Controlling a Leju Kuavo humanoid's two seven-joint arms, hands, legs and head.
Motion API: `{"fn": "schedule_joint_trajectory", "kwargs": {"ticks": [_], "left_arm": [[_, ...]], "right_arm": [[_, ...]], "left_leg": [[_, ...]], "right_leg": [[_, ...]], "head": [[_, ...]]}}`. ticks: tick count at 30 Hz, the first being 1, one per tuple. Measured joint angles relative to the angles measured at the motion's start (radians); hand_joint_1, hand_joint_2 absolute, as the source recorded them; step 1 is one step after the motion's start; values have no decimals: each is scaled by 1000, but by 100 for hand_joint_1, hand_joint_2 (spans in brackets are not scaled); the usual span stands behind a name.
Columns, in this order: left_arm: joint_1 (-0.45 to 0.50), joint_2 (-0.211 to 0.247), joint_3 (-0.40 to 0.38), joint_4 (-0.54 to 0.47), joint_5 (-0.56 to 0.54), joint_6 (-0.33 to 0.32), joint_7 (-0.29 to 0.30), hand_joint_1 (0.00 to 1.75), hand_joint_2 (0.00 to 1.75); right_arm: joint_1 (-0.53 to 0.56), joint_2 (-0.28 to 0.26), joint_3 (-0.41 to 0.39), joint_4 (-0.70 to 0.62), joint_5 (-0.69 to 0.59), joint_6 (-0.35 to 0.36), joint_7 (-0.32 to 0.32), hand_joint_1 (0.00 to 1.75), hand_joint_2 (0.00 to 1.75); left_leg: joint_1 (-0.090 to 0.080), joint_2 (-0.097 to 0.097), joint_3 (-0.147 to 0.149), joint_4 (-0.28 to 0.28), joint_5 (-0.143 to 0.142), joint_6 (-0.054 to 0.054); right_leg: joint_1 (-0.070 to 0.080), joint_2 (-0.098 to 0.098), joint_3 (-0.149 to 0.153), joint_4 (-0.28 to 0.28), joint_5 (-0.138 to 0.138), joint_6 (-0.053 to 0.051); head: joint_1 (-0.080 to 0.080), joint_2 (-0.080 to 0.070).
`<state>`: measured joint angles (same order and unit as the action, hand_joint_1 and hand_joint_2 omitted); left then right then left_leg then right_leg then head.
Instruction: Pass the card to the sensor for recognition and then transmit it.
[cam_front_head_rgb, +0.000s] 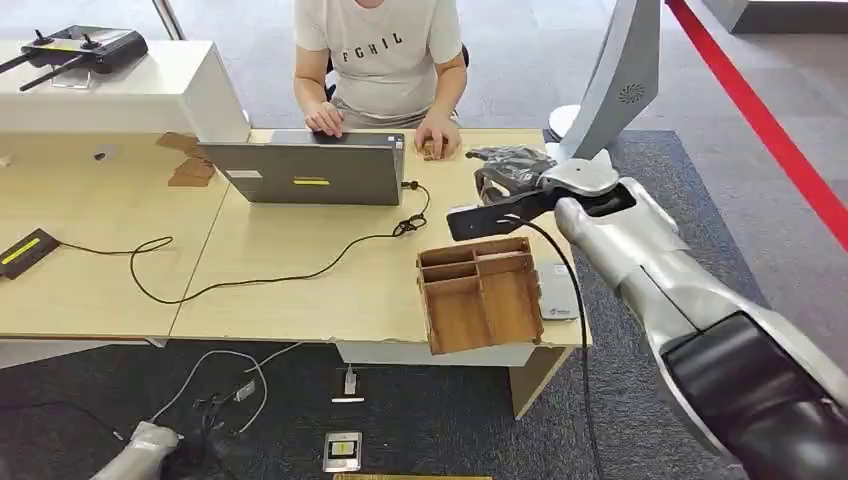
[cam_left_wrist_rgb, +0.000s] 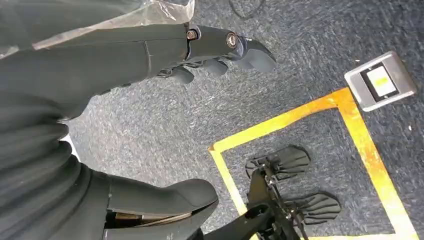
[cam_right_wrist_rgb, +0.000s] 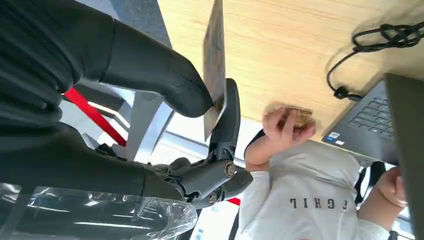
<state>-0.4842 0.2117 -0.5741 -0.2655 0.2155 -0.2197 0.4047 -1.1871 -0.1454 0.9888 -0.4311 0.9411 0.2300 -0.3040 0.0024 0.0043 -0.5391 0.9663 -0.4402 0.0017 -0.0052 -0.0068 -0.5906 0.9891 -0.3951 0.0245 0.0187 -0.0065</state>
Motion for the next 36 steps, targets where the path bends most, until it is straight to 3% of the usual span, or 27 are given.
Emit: {"fn": "schedule_joint_trajectory", "kwargs": {"ticks": [10,18,36], "left_arm": [[-21,-33,-29,0,-18,14,-5,0,175],[-25,-50,-43,5,-28,29,-15,0,175],[-41,-79,-68,5,-47,31,-11,0,175]], "right_arm": [[-3,-48,-26,-15,-9,-64,0,175,175],[-31,-55,-51,-19,-10,-129,-5,175,175],[-32,-55,-66,-19,-9,-136,-20,175,175]], "left_leg": [[0,0,0,0,0,0],[0,0,0,0,0,0],[0,0,0,0,0,0]], "right_leg": [[0,0,0,0,0,0],[0,0,0,0,0,0],[0,0,0,0,0,0]], "head": [[0,0],[0,0],[0,0]]}}
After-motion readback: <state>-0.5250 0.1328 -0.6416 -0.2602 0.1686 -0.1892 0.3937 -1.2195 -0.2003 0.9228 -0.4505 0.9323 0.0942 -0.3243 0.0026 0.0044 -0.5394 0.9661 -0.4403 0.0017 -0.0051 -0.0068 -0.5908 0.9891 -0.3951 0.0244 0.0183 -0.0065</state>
